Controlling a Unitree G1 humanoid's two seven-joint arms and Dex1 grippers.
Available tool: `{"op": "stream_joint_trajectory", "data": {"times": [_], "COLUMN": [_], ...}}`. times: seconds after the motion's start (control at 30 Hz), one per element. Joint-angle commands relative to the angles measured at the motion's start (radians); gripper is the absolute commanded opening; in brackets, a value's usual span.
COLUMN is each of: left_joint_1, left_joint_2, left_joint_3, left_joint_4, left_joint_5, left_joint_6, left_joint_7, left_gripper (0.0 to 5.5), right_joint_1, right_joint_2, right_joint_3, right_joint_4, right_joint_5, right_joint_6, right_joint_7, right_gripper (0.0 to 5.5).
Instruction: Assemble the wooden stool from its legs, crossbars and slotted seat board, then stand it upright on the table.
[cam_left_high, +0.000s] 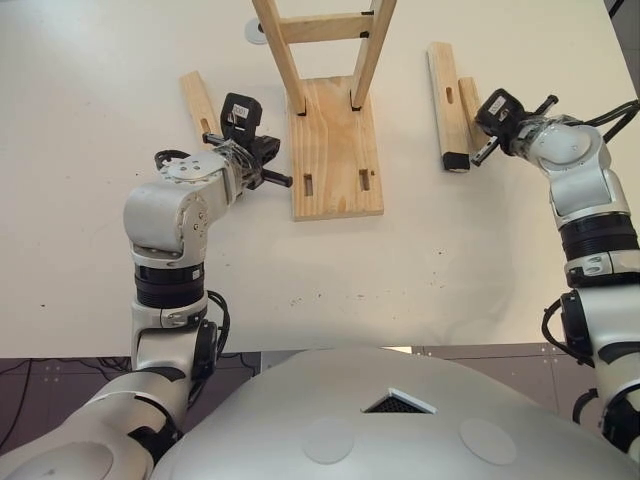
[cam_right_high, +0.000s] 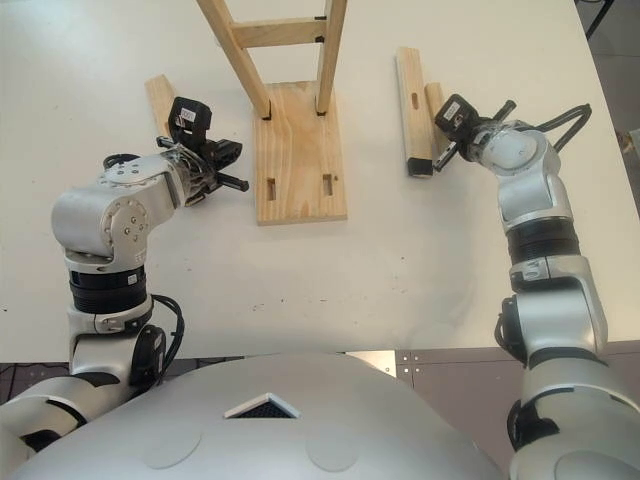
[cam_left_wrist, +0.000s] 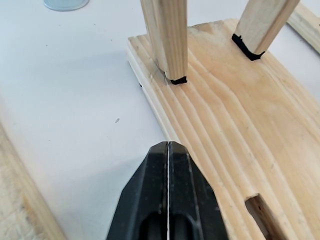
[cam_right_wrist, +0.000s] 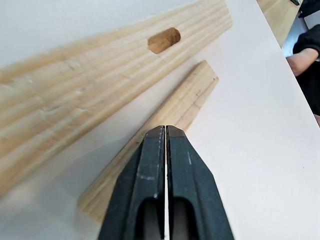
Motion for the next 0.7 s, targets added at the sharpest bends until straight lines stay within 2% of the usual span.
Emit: {"op": "stream_joint_trajectory", "data": {"times": [0.03, 0.17, 0.33, 0.7], "left_joint_1": [0.011, 0.012, 0.012, 0.008], "left_joint_2": [-0.009, -0.007, -0.002, -0.001], "left_joint_3": [-0.006, -0.007, -0.001, -0.005], "left_joint_4": [0.006, 0.010, 0.011, 0.020], "left_joint_5": [0.009, 0.010, 0.011, 0.014], "left_joint_6": [-0.012, -0.017, -0.021, -0.040], "left_joint_7": [0.011, 0.010, 0.007, 0.003], "left_gripper": [0.00, 0.00, 0.00, 0.00], "right_joint_1": [0.011, 0.027, 0.050, 0.081], "right_joint_2": [0.064, 0.112, 0.118, 0.132], "right_joint_3": [-0.056, -0.100, -0.130, -0.139], "right_joint_4": [-0.112, -0.168, -0.177, -0.051], "right_joint_5": [0.060, 0.125, 0.153, 0.202], "right_joint_6": [0.115, 0.213, 0.263, 0.294], "right_joint_7": [-0.027, -0.032, -0.067, -0.050], "right_gripper": [0.70, 1.38, 2.26, 2.32]}}
